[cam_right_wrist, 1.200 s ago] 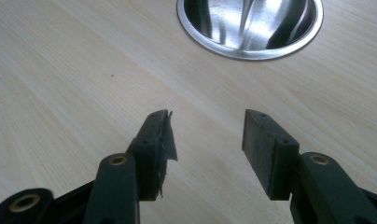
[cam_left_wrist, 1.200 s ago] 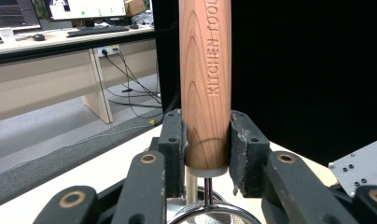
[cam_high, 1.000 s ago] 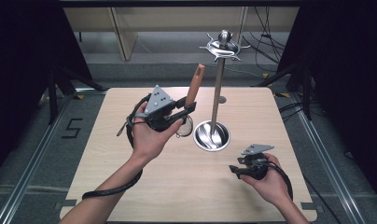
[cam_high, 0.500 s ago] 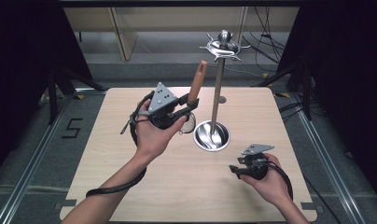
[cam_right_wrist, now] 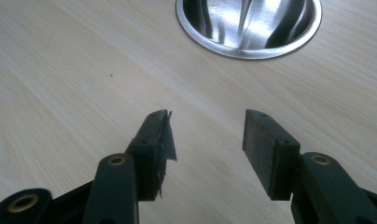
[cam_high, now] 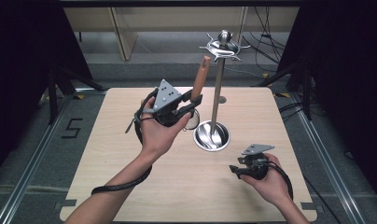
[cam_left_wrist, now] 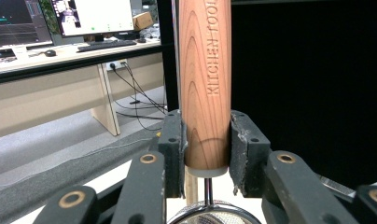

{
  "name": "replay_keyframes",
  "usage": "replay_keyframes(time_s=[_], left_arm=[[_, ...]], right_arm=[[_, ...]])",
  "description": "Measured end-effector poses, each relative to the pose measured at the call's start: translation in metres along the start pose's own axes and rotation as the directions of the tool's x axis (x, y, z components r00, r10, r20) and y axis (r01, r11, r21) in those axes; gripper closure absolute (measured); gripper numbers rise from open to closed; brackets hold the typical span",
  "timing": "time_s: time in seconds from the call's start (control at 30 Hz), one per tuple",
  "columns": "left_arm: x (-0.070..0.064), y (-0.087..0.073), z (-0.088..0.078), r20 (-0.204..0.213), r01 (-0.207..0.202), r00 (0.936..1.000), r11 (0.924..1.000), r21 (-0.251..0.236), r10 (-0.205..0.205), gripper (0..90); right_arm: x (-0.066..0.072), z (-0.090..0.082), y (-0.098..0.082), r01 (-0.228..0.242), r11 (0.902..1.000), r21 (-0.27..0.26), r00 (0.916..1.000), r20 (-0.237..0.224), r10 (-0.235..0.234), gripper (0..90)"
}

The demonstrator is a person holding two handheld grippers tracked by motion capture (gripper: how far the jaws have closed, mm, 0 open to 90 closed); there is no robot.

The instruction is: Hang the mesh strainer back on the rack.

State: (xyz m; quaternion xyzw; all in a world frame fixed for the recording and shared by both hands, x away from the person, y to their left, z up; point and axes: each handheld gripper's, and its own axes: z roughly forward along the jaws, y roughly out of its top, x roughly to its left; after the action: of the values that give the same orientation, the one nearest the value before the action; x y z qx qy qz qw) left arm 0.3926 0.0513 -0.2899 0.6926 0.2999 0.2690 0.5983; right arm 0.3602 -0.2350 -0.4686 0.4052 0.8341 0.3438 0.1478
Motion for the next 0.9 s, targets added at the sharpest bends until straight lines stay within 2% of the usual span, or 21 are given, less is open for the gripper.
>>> replay_keyframes(time_s=[0.03, 0.07, 0.33, 0.37, 0.4, 0.47, 0.67, 0.73, 0.9], left_arm=[[-0.001, 0.0, 0.001, 0.0, 0.001, 1.0, 1.0, -0.003, -0.001, 68.1], [-0.001, 0.0, 0.001, -0.001, -0.001, 1.0, 1.0, -0.003, 0.001, 68.1], [-0.005, 0.002, 0.006, -0.011, -0.014, 0.9998, 0.9999, -0.006, 0.014, 68.1], [-0.005, 0.002, 0.007, -0.015, -0.015, 0.9998, 0.9999, -0.008, 0.015, 68.1], [-0.005, 0.002, 0.007, -0.019, -0.02, 0.9996, 0.9998, -0.008, 0.019, 68.1], [-0.006, 0.002, 0.008, -0.019, -0.021, 0.9996, 0.9997, -0.007, 0.021, 68.1], [-0.006, 0.002, 0.012, -0.025, -0.022, 0.9995, 0.9998, -0.003, 0.022, 68.1], [-0.007, 0.002, 0.013, -0.029, -0.023, 0.9993, 0.9997, -0.003, 0.023, 68.1], [-0.007, 0.002, 0.015, -0.034, -0.025, 0.9991, 0.9997, -0.006, 0.025, 68.0]], right_arm=[[-0.001, -0.003, 0.001, 0.009, 0.9993, 0.036, 0.9999, -0.008, -0.009, 51.3], [-0.001, -0.004, 0.002, 0.007, 0.999, 0.044, 0.9999, -0.011, -0.006, 51.3], [-0.001, -0.003, 0.001, 0.008, 0.9992, 0.039, 0.9999, -0.008, -0.008, 51.3], [0.0, -0.002, 0.001, 0.005, 0.9997, 0.023, 1.0, -0.004, -0.005, 51.3], [-0.001, -0.004, 0.001, 0.006, 0.9988, 0.049, 0.9999, -0.01, -0.005, 51.3], [0.0, -0.001, 0.0, 0.001, 0.9999, 0.014, 1.0, -0.003, -0.001, 51.3], [-0.001, -0.002, 0.001, 0.006, 0.9997, 0.024, 1.0, -0.005, -0.006, 51.4], [-0.001, -0.003, 0.001, 0.008, 0.9989, 0.045, 0.9999, -0.011, -0.007, 51.3], [-0.001, -0.003, 0.001, 0.009, 0.9992, 0.039, 0.9999, -0.01, -0.008, 51.3]])
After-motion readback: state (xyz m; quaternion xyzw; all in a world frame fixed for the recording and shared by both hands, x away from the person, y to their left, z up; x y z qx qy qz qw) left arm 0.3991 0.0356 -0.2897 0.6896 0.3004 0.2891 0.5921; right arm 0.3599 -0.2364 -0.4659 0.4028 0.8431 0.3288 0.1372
